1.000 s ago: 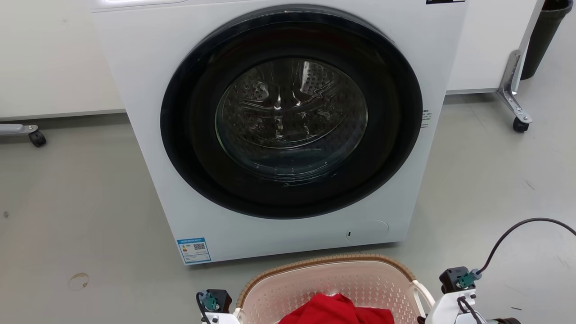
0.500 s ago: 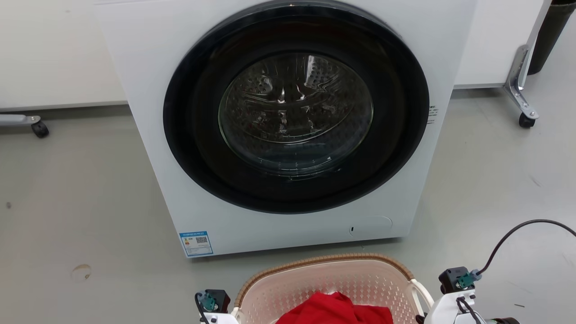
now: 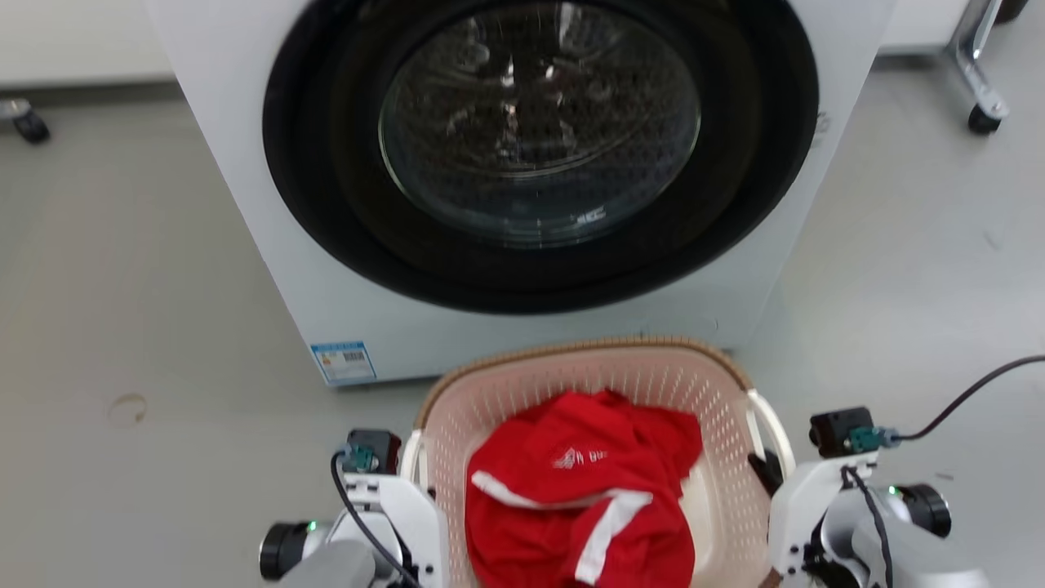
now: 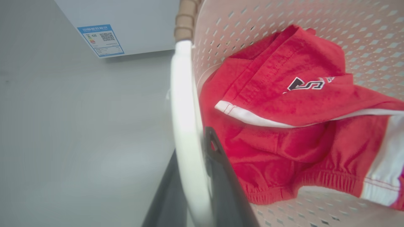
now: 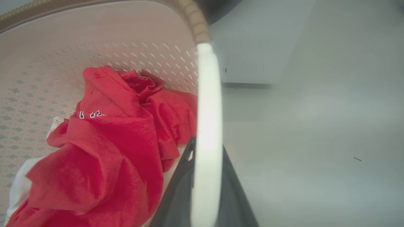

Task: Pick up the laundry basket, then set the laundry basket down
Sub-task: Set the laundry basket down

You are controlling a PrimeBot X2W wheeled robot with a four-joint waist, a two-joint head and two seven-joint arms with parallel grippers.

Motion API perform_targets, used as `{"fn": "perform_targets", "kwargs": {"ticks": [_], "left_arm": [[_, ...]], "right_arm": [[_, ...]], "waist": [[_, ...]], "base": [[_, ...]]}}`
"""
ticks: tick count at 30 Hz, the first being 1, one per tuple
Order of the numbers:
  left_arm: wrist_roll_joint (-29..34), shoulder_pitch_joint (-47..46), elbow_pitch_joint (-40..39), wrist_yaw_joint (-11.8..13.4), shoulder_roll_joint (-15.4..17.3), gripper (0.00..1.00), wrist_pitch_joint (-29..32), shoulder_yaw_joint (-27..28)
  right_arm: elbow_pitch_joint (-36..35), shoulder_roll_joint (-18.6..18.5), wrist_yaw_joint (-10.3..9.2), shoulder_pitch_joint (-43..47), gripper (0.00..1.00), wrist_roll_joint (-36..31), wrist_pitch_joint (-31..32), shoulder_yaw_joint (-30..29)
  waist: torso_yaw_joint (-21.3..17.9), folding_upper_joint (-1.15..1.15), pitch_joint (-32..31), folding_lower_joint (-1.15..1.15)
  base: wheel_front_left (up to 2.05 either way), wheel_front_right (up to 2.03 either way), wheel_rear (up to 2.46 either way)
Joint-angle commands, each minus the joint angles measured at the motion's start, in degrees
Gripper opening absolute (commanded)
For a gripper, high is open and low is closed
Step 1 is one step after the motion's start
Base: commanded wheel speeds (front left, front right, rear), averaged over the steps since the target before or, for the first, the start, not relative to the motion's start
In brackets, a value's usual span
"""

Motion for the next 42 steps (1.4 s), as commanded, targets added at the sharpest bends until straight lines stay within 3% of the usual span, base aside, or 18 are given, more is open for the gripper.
{"fn": "perform_targets", "kwargs": {"ticks": [1,6,20,42], "left_arm": [[1.34,-3.71,0.4,0.85,3.21,0.0,-1.29,0.95],[2.43,-8.16,0.32,2.19,3.68,0.0,-5.25,0.92],[4.18,-19.48,0.98,3.69,4.87,0.0,-8.58,0.64],[6.7,-28.91,1.21,4.79,5.69,0.0,-14.46,0.17]], "right_arm": [[0.74,-2.41,-0.15,-3.73,0.0,-0.75,-3.06,-0.82],[1.22,-2.41,-0.15,-7.99,0.0,-1.63,-5.15,-2.16],[0.94,-2.41,-0.15,-18.03,0.0,-8.39,-5.59,-8.1],[-1.48,-3.03,-0.15,-22.23,0.0,-19.6,-5.6,-19.31]], "waist": [[0.12,0.0,5.83,0.0],[0.31,0.0,14.47,0.0],[-0.4,0.0,35.51,0.0],[0.26,0.0,48.66,0.0]], "base": [[0.0,0.0,0.0],[0.0,0.0,0.0],[0.0,0.0,0.0],[0.0,0.0,0.0]]}}
